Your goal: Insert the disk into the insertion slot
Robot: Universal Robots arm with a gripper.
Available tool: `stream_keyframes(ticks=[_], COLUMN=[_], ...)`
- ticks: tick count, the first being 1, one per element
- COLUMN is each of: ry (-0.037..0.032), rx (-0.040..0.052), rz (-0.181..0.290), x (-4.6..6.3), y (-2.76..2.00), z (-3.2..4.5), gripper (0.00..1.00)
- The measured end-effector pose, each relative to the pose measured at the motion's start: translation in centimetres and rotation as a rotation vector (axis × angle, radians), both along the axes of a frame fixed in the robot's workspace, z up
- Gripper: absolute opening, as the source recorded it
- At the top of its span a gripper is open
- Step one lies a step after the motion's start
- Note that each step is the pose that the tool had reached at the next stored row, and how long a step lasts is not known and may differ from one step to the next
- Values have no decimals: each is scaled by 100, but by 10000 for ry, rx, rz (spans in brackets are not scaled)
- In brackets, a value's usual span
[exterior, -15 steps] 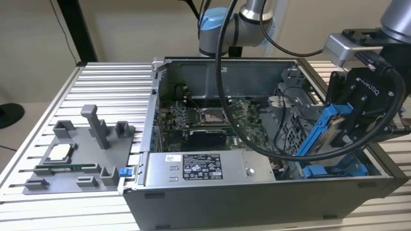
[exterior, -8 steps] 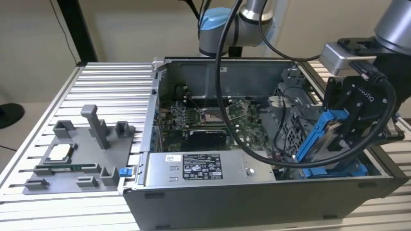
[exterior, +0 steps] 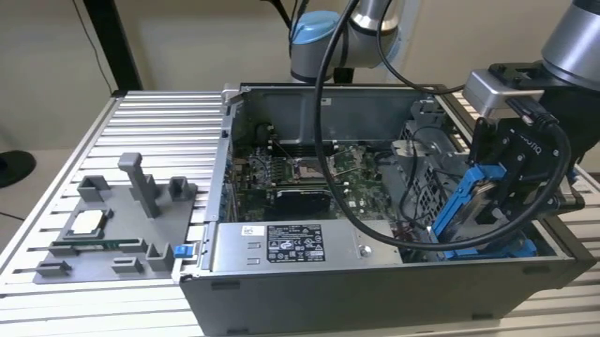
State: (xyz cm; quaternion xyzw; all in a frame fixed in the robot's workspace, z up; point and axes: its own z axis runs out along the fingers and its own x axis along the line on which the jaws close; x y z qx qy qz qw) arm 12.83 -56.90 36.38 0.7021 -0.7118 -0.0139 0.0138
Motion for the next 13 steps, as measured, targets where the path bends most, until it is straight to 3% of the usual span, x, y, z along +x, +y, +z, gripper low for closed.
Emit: stream_keyframes(ticks=[2, 3, 13], ry=[-3, -1, 1], rx=[5, 1, 1], rz=[2, 3, 0], x=[1, 1, 0], y=[1, 1, 0], z=[-2, -2, 19], gripper=[0, 100, 100])
